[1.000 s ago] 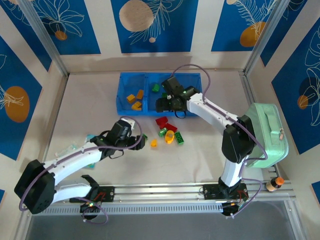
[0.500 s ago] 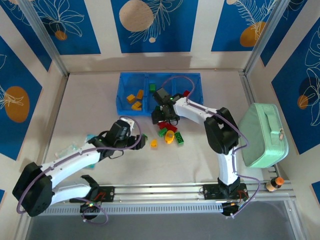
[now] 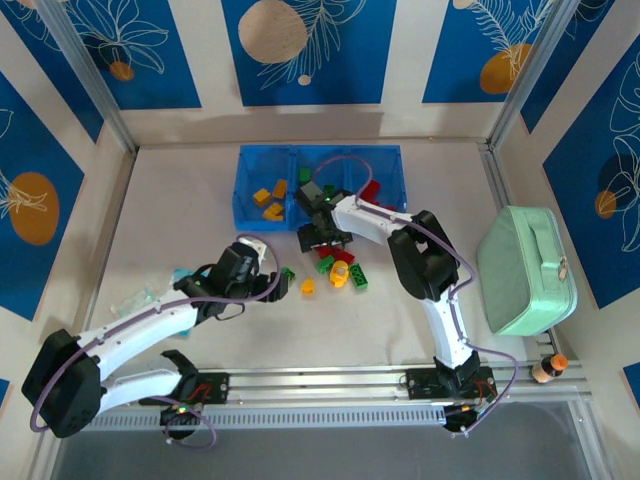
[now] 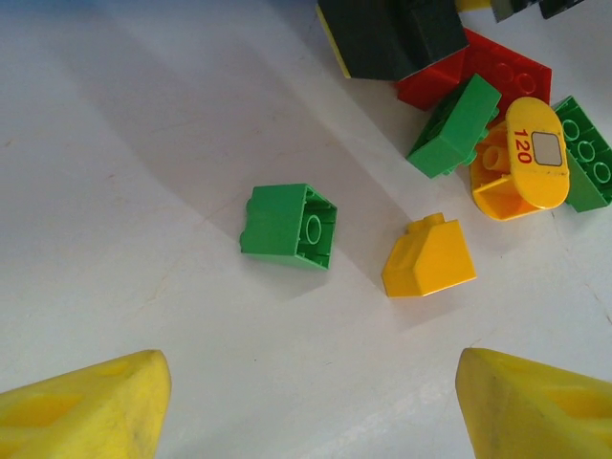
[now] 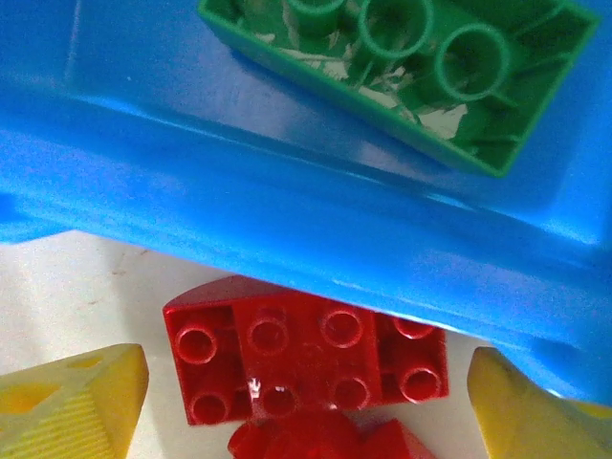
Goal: Sort the legos into containers by color
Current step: Pick up the lego from the center of the table.
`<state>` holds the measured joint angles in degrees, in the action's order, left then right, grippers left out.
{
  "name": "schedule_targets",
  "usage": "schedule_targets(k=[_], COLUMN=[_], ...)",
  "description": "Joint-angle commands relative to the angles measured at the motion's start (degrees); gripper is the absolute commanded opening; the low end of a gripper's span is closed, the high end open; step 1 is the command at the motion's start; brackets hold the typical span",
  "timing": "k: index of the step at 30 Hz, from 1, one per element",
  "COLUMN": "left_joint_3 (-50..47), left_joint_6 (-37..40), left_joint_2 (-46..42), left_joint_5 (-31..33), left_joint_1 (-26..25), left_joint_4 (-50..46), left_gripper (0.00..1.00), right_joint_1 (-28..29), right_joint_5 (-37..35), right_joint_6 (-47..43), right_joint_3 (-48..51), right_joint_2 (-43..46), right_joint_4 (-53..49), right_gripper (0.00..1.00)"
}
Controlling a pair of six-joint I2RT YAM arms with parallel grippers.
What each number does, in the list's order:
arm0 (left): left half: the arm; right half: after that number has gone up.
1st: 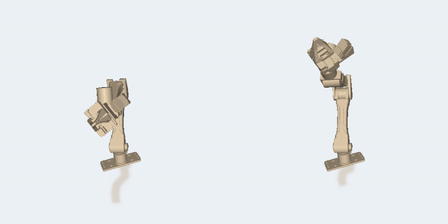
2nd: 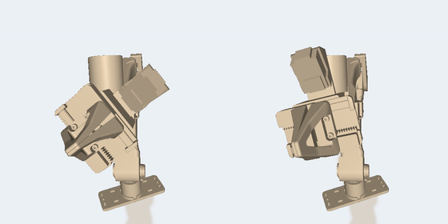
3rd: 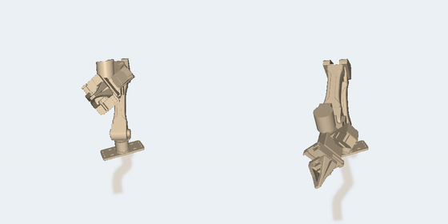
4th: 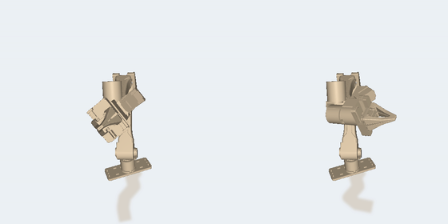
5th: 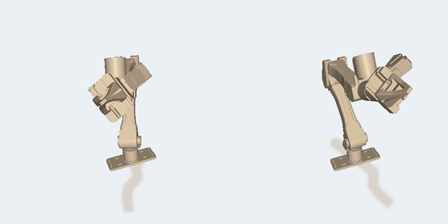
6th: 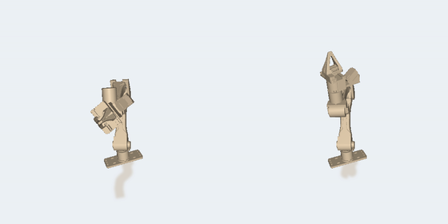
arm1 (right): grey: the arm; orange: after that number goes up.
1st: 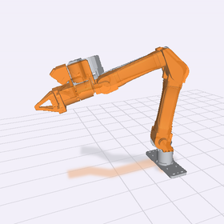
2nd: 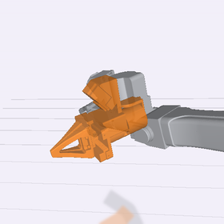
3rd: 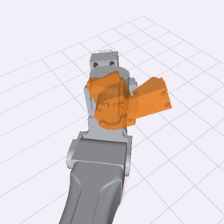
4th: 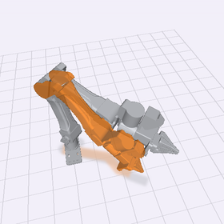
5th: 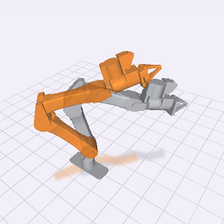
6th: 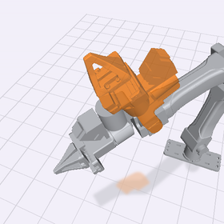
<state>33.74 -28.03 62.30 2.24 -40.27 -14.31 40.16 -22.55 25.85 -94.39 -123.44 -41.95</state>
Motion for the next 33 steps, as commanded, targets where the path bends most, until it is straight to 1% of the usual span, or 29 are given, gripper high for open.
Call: schedule_targets(k=[1, 6, 8, 12, 15, 18, 26, 33], left_joint_3=[-1.0, -1.2, -1.2, -1.6, -1.8, -1.9, -1.9, -1.9], left_joint_6=[0.6, 0.6, 0.6, 0.6, 0.4, 0.3, 0.4, 0.3], left_joint_2=[-0.8, -1.0, -1.3, -1.7, -1.7, -1.8, -2.2, -2.3], left_joint_5=[1.2, 0.9, 1.1, 1.3, 1.3, 1.0, 1.2, 0.8], left_joint_1=[-0.5, -0.5, -0.5, -0.5, -0.5, -0.5, -0.5, -0.5], left_joint_4=[-0.4, -0.4, -0.4, -0.5, -0.4, -0.3, -0.3, -0.1], left_gripper=[0.78, 0.78, 0.78, 0.77, 0.77, 0.77, 0.76, 0.76], right_joint_1=[0.6, 1.3, 1.8, 2.8, 3.5, 4.4, 6.5, 5.6], right_joint_5=[-1.3, -2.3, -3.1, -5.4, -6.3, -7.0, -8.1, -8.7], right_joint_6=[-0.8, -0.5, -0.4, 0.2, 1.0, 1.6, 2.8, 2.8], right_joint_3=[-2.3, -2.2, -2.0, -1.5, -0.7, 0.6, 4.1, 6.4], right_joint_2=[-2.3, -2.4, -2.3, -1.7, -0.5, 1.4, 8.8, 16.1], right_joint_4=[-0.4, 0.3, 0.2, -0.1, -0.4, -0.3, -1.4, -2.0], right_gripper=[0.86, 0.81, 0.77, 0.64, 0.56, 0.52, 0.5, 0.5])
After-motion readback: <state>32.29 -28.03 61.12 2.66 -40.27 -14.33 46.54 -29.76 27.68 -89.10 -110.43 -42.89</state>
